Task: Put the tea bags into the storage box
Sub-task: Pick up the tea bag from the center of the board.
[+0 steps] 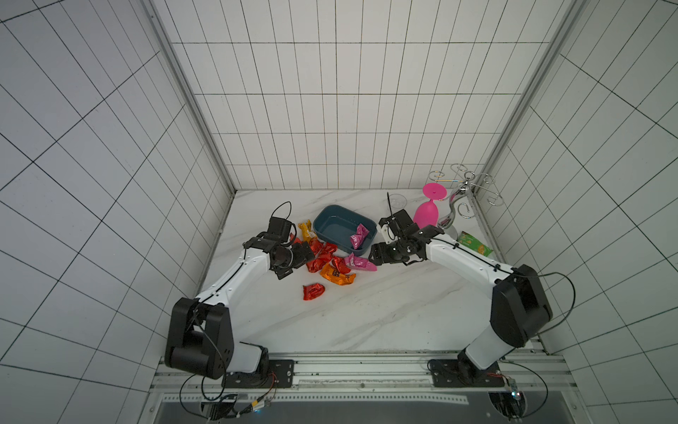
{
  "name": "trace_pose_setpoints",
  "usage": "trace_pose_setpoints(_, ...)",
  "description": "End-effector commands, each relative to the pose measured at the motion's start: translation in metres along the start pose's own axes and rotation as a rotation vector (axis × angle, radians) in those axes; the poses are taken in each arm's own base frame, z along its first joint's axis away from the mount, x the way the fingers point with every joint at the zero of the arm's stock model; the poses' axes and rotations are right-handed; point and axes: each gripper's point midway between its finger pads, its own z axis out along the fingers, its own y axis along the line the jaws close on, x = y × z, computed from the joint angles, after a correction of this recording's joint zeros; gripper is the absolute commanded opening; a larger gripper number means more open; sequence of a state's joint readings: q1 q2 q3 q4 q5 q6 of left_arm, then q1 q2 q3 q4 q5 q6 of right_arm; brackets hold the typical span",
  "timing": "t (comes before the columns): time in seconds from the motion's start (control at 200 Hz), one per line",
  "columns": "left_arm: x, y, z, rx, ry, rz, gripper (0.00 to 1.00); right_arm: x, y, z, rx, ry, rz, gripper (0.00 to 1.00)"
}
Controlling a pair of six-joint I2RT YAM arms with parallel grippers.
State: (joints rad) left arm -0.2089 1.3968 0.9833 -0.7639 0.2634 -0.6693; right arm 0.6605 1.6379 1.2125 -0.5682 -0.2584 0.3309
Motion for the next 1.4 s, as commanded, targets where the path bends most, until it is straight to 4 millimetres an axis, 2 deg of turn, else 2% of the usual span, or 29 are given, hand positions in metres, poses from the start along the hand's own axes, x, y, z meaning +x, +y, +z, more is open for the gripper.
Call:
trace_pose_setpoints(0.0, 0.002, 0.0, -0.009, 0.014, -0.033, 0.011, 0.97, -0.007, 0.004, 0.009, -0.048, -0.022, 0.008, 0.77)
trace_pose_setpoints(0.185, 0.011, 0.015, -0.013, -0.03, -0.035, 0.018, 0.97, -0.012, -0.012, 0.039, 0.025, 0.003, 0.055, 0.74)
trace_pose_setpoints(0.305, 0.014, 0.021, -0.016, -0.049, -0.039, 0.028, 0.97, -0.016, -0.018, 0.051, 0.052, 0.013, 0.071, 0.72)
trace_pose_setpoints(0.57, 0.013, 0.032, -0.024, -0.073, -0.07, 0.019, 0.97, -0.024, -0.02, 0.066, 0.058, 0.021, 0.09, 0.67)
trace_pose_setpoints(0.825, 0.01, 0.033, -0.027, -0.07, -0.083, 0.007, 0.97, -0.038, -0.022, 0.068, 0.066, -0.019, 0.113, 0.63)
trace_pose_setpoints(0.934, 0.01, 0.034, -0.027, -0.072, -0.084, 0.008, 0.97, -0.035, -0.024, 0.077, 0.071, 0.012, 0.125, 0.52)
trace_pose_setpoints(1.064, 0.008, 0.034, -0.03, -0.076, -0.087, 0.013, 0.97, -0.027, -0.029, 0.083, 0.082, 0.025, 0.14, 0.46)
trace_pose_setpoints(1.134, 0.008, 0.035, -0.031, -0.08, -0.092, 0.015, 0.97, -0.026, -0.028, 0.085, 0.071, 0.026, 0.143, 0.39)
trace_pose_setpoints(1.319, 0.011, 0.04, -0.031, -0.094, -0.089, 0.012, 0.97, -0.025, -0.026, 0.082, 0.064, 0.023, 0.157, 0.11)
trace_pose_setpoints(1.394, 0.012, 0.041, -0.031, -0.094, -0.086, 0.012, 0.97, -0.024, -0.025, 0.076, 0.063, 0.014, 0.157, 0.04)
